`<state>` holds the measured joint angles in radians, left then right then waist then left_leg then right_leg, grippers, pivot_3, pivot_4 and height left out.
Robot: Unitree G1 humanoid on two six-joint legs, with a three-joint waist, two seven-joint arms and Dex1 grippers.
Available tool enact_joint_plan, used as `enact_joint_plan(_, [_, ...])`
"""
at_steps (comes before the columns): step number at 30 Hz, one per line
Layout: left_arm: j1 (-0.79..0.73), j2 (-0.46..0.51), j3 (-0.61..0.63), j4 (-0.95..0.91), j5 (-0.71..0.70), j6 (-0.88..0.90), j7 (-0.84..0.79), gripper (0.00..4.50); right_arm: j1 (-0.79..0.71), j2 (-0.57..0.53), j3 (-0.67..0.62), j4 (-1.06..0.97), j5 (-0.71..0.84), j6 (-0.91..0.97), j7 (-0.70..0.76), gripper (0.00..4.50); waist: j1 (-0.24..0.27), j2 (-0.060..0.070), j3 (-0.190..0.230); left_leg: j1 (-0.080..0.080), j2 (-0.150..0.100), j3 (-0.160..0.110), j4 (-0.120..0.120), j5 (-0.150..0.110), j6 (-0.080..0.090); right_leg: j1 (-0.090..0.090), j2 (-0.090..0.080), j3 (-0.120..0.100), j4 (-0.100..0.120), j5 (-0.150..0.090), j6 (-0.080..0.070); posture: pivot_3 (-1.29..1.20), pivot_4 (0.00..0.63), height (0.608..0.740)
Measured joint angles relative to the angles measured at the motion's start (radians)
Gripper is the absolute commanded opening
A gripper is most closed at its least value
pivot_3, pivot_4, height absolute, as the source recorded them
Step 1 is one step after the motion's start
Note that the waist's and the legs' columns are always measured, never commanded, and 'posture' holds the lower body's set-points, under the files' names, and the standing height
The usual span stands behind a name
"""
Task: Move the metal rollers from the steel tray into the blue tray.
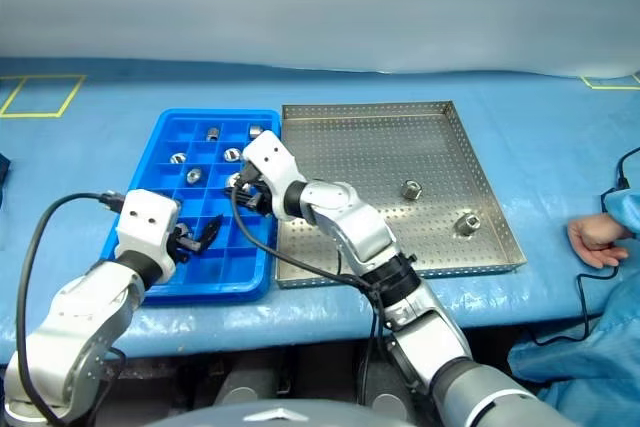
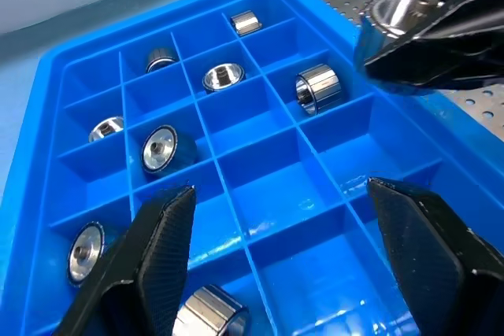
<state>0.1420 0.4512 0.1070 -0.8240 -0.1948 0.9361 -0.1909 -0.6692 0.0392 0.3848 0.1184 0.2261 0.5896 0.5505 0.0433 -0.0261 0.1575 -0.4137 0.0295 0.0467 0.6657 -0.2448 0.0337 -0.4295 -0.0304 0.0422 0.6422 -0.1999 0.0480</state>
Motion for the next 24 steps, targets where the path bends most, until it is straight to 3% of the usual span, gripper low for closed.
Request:
enact_joint_plan(11, [0.004, -0.016, -0.021, 0.0, 0.02, 0.014, 0.016, 3.8, -0.068, 0.086, -0.002, 0.212, -0.04, -0.134, 0.056, 1.69, 0.007, 0.0, 0.0, 0.0, 0.0, -0.006, -0.006, 0.003, -0.005, -0.001, 0.001, -0.007, 0.001, -0.002, -0.004, 0.28, 0.15, 0.74])
enact_joint_plan(24, [0.006, -0.025, -0.043, 0.0, 0.037, 0.016, 0.02, 3.8, -0.114, 0.096, -0.003, 0.397, -0.06, -0.22, 0.085, 1.69, 0.03, 0.0, 0.0, -0.001, 0.0, -0.016, -0.008, 0.005, -0.01, 0.001, 0.001, -0.018, 0.001, -0.006, -0.01, 0.31, 0.15, 0.74])
